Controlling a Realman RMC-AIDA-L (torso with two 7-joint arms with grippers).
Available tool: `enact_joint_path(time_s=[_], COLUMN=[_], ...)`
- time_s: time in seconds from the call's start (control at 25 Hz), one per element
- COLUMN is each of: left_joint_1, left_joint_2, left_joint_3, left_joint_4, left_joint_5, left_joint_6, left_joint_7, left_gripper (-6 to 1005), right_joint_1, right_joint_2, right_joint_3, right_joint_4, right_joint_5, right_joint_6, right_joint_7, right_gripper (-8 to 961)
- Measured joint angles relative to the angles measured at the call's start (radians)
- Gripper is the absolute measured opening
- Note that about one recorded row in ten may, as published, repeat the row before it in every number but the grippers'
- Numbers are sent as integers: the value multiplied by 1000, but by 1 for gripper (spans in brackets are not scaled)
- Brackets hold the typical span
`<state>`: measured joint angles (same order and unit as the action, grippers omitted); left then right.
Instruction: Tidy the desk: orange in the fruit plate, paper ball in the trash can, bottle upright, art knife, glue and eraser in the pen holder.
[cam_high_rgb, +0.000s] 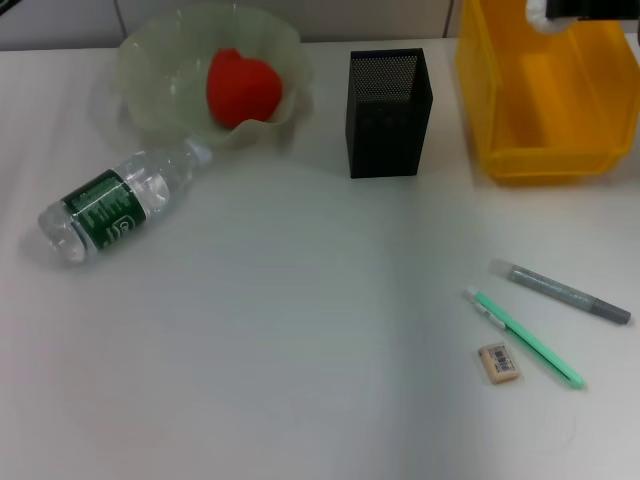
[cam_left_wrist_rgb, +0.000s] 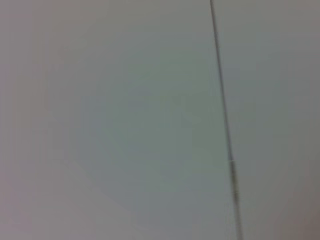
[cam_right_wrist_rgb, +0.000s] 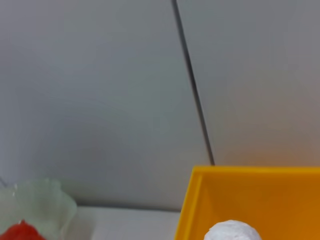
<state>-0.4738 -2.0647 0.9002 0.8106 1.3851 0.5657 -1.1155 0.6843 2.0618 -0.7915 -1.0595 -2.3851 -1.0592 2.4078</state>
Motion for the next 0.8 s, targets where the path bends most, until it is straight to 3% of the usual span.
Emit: enact_joint_path(time_s=[0.28,0.36,0.48,0.6,0.68,0.8], left_joint_1=[52,69,78,82,80,65], left_joint_2=[16,17,21,29,29,15], left_joint_3=[70,71,65,64,64,64], left_joint_4=[76,171,252,328,346,349], left_joint_5=[138,361,519,668,732,873], left_joint_6=[103,209,319,423,434,376], left_joint_7=[-169,-385,-550,-713,-761,-810], left_gripper=[799,799,799,799,799,799], right_joint_1=[-13,-14,-15,-21,-23,-30], right_joint_2=[13,14,14,14,14,14], right_joint_3=[-3,-3,-3,-2,-2,-1], right_joint_4=[37,52,64,67,67,87], right_joint_5=[57,77,87,99,112,222], right_joint_6=[105,130,156,180,182,184], right_joint_7=[-65,-80,-91,-107,-124,-229], right_gripper=[376,401,438,569,657,679])
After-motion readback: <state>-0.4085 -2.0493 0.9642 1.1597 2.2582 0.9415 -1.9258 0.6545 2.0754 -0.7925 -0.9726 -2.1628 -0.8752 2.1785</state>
